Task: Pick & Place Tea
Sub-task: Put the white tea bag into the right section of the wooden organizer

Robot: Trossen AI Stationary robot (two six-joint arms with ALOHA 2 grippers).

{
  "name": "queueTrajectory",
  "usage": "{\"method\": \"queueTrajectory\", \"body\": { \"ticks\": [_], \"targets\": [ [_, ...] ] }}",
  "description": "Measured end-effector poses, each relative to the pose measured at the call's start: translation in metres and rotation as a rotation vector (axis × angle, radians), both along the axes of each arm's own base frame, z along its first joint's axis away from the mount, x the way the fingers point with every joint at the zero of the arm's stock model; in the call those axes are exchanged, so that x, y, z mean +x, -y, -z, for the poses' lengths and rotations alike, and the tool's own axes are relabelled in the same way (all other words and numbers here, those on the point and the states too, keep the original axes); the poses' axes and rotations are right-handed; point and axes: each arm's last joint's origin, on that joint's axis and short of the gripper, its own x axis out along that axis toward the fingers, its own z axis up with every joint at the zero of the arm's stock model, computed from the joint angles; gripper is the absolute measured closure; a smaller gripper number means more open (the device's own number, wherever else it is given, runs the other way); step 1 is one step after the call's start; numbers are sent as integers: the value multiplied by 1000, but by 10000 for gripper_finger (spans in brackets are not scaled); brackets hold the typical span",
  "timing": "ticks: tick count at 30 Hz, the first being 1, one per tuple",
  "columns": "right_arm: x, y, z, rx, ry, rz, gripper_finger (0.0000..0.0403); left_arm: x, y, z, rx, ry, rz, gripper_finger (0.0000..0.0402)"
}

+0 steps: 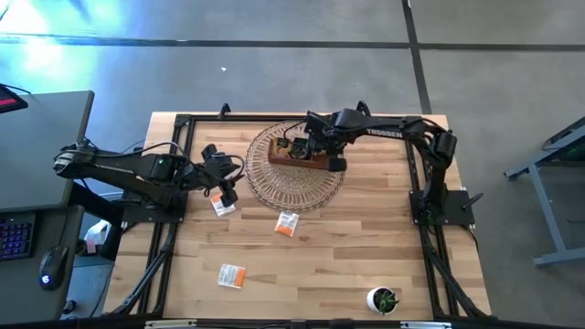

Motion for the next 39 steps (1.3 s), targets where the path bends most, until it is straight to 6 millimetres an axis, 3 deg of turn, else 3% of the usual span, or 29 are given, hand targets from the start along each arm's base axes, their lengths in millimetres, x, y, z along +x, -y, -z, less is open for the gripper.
{"method": "queueTrajectory", "body": {
  "ticks": [11,16,22,31,39],
  "targets": [
    [10,3,-2,-22,110,-25,305,0,0,0,7,-3,-7,263],
    [15,7,-5,-91,141,-39,290,-1,0,0,8,-7,-7,263],
    [18,2,-4,10,199,-67,315,-1,0,1,9,-20,-6,263],
    [34,-14,-6,0,289,-104,380,-2,-1,2,10,-31,-6,263],
    [45,-27,19,-102,165,-107,398,-3,0,3,-11,-44,18,263]
  ]
}}
